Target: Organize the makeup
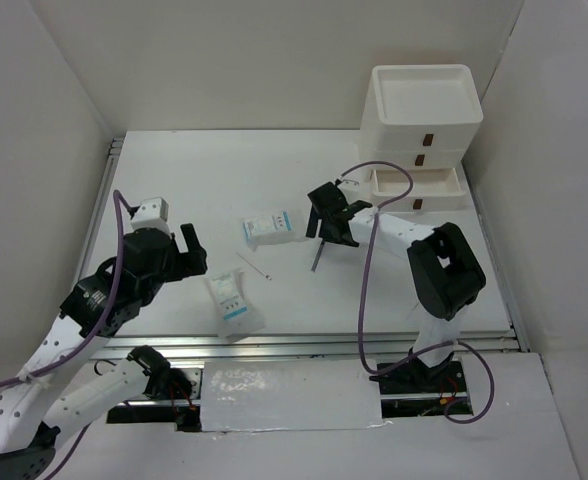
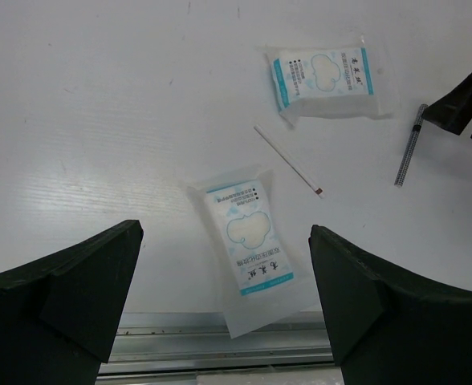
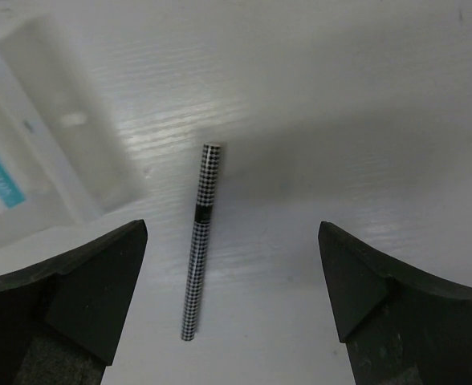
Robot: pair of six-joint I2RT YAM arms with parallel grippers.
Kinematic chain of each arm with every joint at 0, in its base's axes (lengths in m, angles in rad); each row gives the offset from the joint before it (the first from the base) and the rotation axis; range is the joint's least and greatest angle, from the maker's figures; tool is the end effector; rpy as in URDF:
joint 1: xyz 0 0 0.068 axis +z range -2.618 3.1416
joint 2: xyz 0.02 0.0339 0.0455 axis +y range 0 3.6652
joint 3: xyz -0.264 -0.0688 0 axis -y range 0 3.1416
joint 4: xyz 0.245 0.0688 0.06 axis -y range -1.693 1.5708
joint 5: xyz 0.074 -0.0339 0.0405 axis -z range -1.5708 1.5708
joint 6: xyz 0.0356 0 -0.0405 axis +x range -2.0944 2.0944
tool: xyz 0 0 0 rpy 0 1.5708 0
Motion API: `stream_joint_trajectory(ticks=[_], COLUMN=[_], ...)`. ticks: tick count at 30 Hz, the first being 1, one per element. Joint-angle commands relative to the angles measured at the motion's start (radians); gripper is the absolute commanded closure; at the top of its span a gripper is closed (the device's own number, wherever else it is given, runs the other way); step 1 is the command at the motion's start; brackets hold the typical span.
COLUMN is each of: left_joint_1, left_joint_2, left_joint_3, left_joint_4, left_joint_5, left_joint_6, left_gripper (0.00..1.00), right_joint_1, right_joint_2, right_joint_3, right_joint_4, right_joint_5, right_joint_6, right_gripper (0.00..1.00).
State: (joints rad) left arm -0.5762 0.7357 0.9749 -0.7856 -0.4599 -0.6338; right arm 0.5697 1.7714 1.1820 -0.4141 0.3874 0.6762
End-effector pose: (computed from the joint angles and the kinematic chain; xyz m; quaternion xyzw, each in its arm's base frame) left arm 0.1248 -0.0622 0.3520 -0.1361 0.8452 -0.1080 0.5055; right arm 0.3164 0.1867 0.1957 0.1039 0.9379 0.0101 0.3309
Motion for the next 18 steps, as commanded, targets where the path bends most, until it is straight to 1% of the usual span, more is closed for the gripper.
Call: stream_joint_trajectory(ticks=[1,3,4,5,8,14,15,17,18], left_joint_1=[0.004,0.004,0.006,0.006,0.006,0.006,0.006,0.006,0.006], left_joint_2=[-0.028,-0.044,-0.05,-0.058,-0.061,-0.073,-0.078,-0.087,-0.09], left_joint_3=[0.005,0.002,0.001,-0.001,-0.001,0.001,-0.001,0.001,-0.001], left_joint_4=[0.006,0.008,0.012,0.019,0.02,0.017,0.017,0.014,0.014], left_joint_5=[-0.017,-0.014,-0.01,-0.002,0.004,0.004,0.003,-0.002,-0.003], left_joint_6=[-0.009,-0.007,-0.006,0.0,0.005,0.003,0.003,0.002,0.0], left_gripper=[0.01,0.01,0.01,0.01,0.01,0.01,0.01,0.0,0.01], right_joint_1=[0.007,0.009,0.007,0.01,0.024,0.05,0.052,0.052,0.052], right_joint_2=[0.028,0.031,0.036,0.042,0.059,0.14,0.146,0.157,0.16], right_joint_3=[0.073,0.058,0.042,0.03,0.024,0.057,0.059,0.061,0.057], right_joint_4=[-0.075,-0.052,-0.043,-0.026,-0.003,-0.023,-0.026,-0.04,-0.043], right_joint_5=[0.099,0.059,0.039,0.0,-0.045,-0.064,-0.067,-0.073,-0.076], right_joint_6=[-0.004,-0.007,-0.012,-0.01,-0.009,-0.018,-0.024,-0.029,-0.036], right_gripper=[0.06,0.13,0.19,0.21,0.23,0.36,0.42,0.49,0.55])
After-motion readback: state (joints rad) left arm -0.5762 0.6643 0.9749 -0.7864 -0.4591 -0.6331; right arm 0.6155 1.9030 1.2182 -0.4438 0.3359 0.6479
